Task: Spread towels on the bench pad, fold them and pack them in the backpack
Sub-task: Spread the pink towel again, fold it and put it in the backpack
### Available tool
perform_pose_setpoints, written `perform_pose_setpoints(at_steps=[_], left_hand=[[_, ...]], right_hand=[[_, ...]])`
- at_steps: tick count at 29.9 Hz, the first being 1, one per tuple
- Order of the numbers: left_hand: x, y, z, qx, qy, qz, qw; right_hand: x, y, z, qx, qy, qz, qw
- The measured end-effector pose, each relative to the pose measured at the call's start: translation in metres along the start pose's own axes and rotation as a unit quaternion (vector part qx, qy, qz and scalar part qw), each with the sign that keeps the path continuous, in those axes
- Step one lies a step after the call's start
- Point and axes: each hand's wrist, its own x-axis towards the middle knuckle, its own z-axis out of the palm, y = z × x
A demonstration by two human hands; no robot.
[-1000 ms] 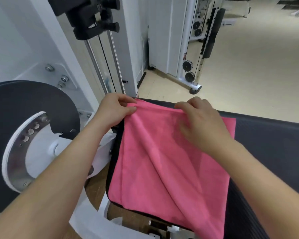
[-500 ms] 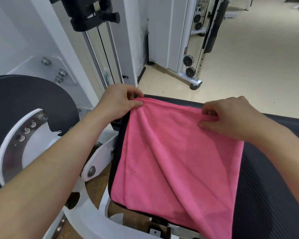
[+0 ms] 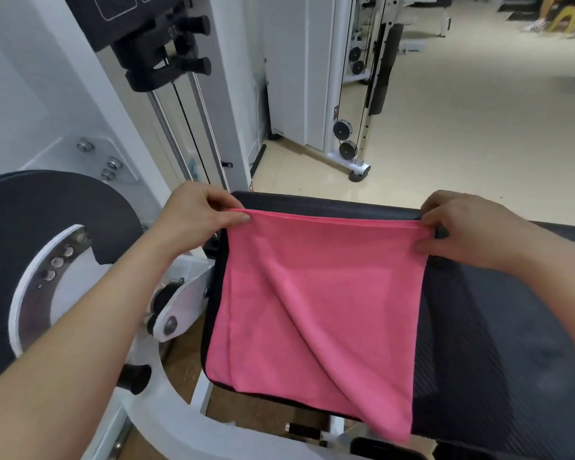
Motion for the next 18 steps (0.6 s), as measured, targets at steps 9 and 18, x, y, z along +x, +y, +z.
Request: perform_pose_setpoints(at_steps=[9, 18], left_hand=[[-0.084, 0.028, -0.039, -0.279, -0.046, -0.011, 0.959], [-0.123, 0.066, -0.031, -0.432, -0.057, -0.006, 0.900]], right_hand=[[-0.083, -0.028, -0.041, 0.467, 0.091, -0.006, 0.880], [-0.148, -0.026, -0.070, 0.705, 0.082, -0.094, 0.699]])
